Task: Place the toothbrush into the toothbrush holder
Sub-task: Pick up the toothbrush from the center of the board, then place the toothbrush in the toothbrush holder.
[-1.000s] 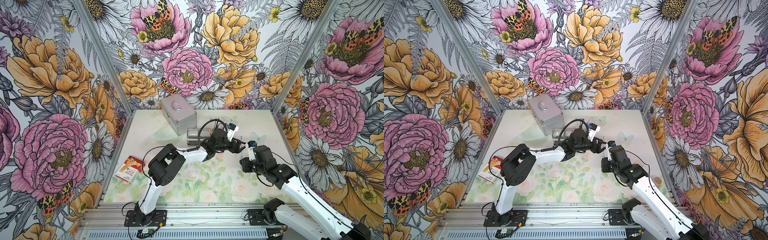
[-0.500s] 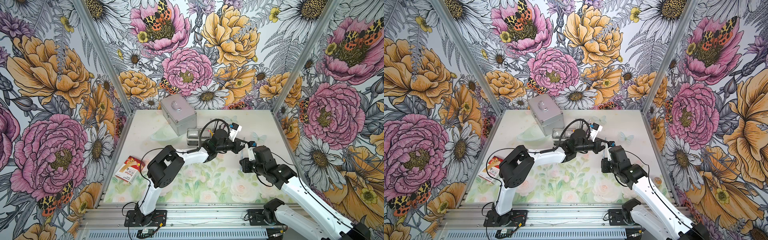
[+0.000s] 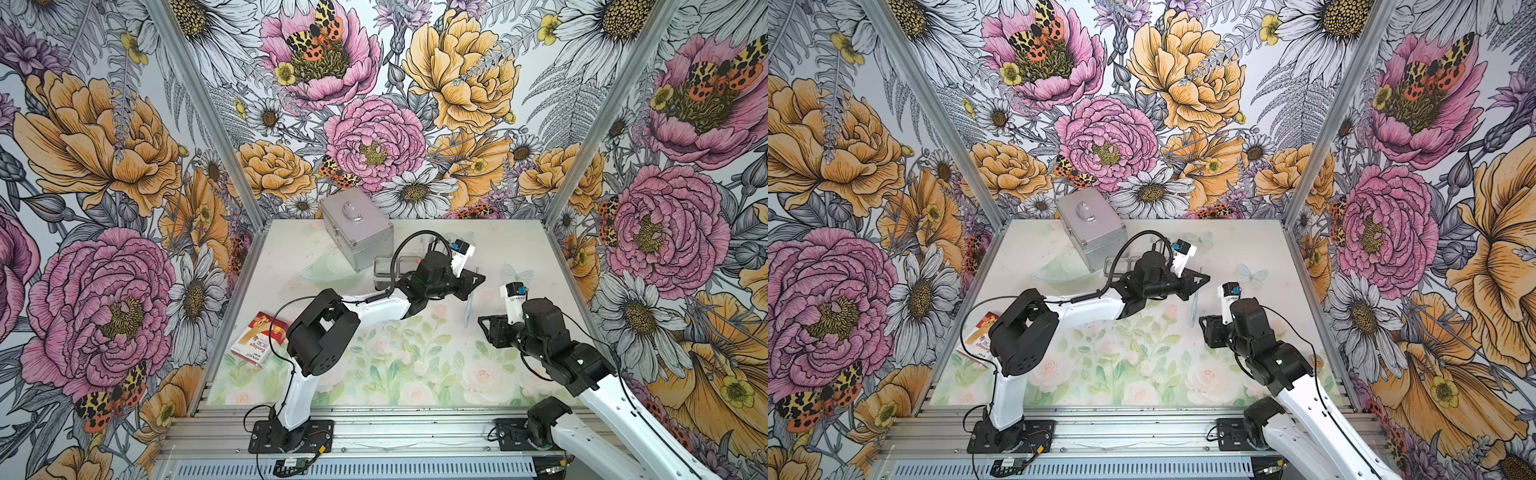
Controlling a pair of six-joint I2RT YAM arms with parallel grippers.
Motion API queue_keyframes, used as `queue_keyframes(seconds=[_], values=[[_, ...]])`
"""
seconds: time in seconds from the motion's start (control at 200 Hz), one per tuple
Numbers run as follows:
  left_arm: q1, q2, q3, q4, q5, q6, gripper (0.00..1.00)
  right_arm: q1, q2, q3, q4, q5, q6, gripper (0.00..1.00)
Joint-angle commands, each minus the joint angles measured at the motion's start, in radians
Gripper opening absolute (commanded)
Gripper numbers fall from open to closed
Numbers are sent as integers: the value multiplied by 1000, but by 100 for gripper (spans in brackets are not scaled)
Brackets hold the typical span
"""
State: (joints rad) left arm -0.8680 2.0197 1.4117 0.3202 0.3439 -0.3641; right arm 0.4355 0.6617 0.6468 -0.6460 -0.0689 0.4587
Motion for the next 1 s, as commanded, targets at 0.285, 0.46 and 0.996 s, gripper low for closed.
queue_keyframes(seconds=[0.285, 0.46, 0.996], values=[[14, -218, 16, -86, -233, 320, 0, 6, -145, -83, -1, 58, 35, 52], [27, -266, 5, -38, -338, 387, 0, 6, -201, -87, -1, 82, 38, 53], [20, -117, -3, 180, -480, 539, 0, 5, -207, -81, 0, 77, -1, 56]])
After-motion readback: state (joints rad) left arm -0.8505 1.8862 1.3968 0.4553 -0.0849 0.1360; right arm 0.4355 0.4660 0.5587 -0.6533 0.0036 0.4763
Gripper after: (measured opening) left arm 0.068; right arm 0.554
